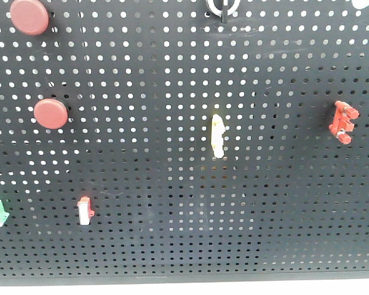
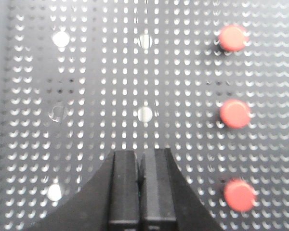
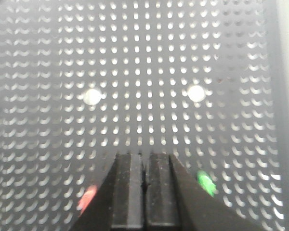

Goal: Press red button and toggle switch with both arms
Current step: 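Raise the left gripper toward the upper red round button, then push the left gripper tips into the red button, then pull back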

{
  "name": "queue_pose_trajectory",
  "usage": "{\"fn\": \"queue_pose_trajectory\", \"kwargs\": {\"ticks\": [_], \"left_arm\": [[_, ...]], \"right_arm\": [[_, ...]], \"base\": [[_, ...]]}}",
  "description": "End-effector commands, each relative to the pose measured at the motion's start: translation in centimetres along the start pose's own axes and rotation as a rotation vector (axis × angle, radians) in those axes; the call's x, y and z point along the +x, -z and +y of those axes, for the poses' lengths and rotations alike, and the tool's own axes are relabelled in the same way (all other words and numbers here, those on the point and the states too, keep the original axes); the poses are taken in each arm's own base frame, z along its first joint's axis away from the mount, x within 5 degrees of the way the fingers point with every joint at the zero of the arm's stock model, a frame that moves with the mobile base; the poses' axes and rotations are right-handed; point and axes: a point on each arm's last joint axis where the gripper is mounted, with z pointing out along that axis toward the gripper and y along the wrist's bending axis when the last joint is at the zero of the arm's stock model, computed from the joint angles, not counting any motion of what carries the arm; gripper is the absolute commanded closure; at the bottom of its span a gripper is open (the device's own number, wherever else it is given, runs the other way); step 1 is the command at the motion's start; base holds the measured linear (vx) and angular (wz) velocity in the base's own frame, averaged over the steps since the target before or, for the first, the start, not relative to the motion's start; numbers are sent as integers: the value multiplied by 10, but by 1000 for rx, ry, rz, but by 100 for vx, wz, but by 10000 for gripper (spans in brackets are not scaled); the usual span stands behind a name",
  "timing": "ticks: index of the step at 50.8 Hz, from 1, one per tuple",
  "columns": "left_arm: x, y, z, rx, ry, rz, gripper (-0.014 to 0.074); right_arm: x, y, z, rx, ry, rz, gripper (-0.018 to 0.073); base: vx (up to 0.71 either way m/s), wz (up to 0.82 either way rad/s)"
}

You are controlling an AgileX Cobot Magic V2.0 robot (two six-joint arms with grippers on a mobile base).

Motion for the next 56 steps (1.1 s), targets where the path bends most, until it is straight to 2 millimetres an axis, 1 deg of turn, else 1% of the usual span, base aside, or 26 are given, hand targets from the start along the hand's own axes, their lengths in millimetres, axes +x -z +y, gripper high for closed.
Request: {"fn": "queue_pose_trajectory", "kwargs": {"ticks": [1,3,7,10,13,15,25,28,34,43,50,56], "left_arm": [[4,-26,0,0,19,39,595],[12,-35,0,-2,19,77,595],[19,-48,1,-2,22,91,595],[18,-55,0,4,61,57,595],[13,-63,-3,21,119,23,595],[10,-68,-5,38,128,13,595],[-9,-103,-26,156,169,4,595],[-18,-114,-35,200,188,-8,595],[-27,-132,-52,272,200,-18,595],[-29,-152,-75,351,233,-6,595],[-29,-166,-83,358,246,-55,595],[-20,-182,-90,356,249,-59,595]], "right_arm": [[-7,-24,0,-1,11,-41,559],[-4,-29,0,-2,11,-35,559],[1,-36,0,-4,9,-34,559],[3,-39,0,-6,9,-38,559],[3,-41,0,-6,9,-40,559],[3,-41,0,-7,9,-44,559],[3,-41,0,-7,10,-44,559],[3,-41,0,-7,10,-44,559],[3,-41,0,-7,10,-44,559],[3,-41,0,-7,10,-46,559],[3,-41,0,-7,10,-46,559],[3,-41,0,-7,10,-46,559]], "base": [[0,0],[0,0],[0,0],[0,0],[0,0],[0,0],[0,0],[0,0],[0,0],[0,0],[0,0],[0,0]]}}
